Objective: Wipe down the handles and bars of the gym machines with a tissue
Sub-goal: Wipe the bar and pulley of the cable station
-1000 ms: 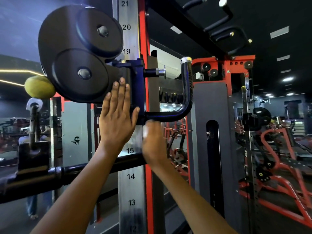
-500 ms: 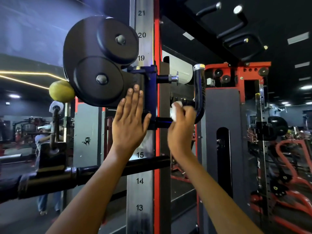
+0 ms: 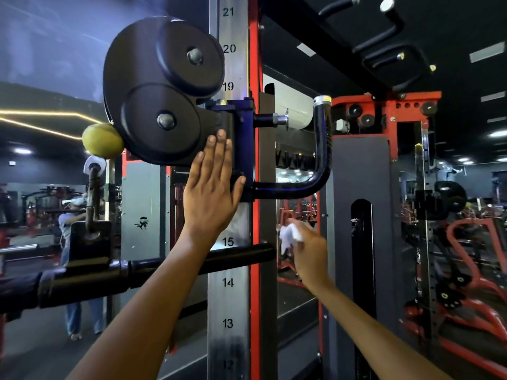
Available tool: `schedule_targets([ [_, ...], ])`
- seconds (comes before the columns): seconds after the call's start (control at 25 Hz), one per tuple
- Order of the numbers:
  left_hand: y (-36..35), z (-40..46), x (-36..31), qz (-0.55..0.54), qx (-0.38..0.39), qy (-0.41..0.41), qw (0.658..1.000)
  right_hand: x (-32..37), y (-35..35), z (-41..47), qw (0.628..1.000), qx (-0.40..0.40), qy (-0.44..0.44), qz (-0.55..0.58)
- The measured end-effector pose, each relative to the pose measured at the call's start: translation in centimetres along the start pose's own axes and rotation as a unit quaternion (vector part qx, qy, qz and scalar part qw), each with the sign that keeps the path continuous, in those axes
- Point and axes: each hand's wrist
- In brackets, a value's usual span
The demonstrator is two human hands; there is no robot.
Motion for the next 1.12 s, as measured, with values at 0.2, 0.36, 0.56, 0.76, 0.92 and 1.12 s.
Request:
schedule_targets([
  [0.2, -0.3, -0.2, -0.4, 0.012, -0.012, 0.005, 1.000, 5.5, -0.4, 6.2, 0.651, 0.090, -0.478, 0.583],
  [0.36, 0.0, -0.1, -0.2, 0.014, -0.008, 0.001, 1.000, 9.3, -0.8, 5.6, 0.556, 0.064, -0.482, 0.674],
  [0.56, -0.4, -0.3, -0.3, 0.026, -0.014, 0.003, 1.000, 10.0, 0.3, 4.1, 0.530, 0.044, -0.496, 0.686],
  [0.76, 0.2, -0.3, -0.1, 0.014, -0.002, -0.007, 1.000, 9.9, 1.1, 5.8, 0.543, 0.046, -0.513, 0.663],
  [0.92, 0.0, -0.2, 0.1, 0.006, 0.004, -0.002, 1.000, 8.6, 4.5, 5.0, 0.691, -0.043, -0.517, 0.504],
  [1.12, 0.2, -0.2, 0.0, -0.001, 0.010, -0.001, 1.000, 4.5, 4.5, 5.5, 0.982, -0.142, 0.016, -0.125],
])
Point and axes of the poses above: each hand's wrist, its own z-axis towards the middle knuckle, its own y-axis out of the back of the hand, x = y × z, and after that the axes turned 14 degrees about -z, right-handed
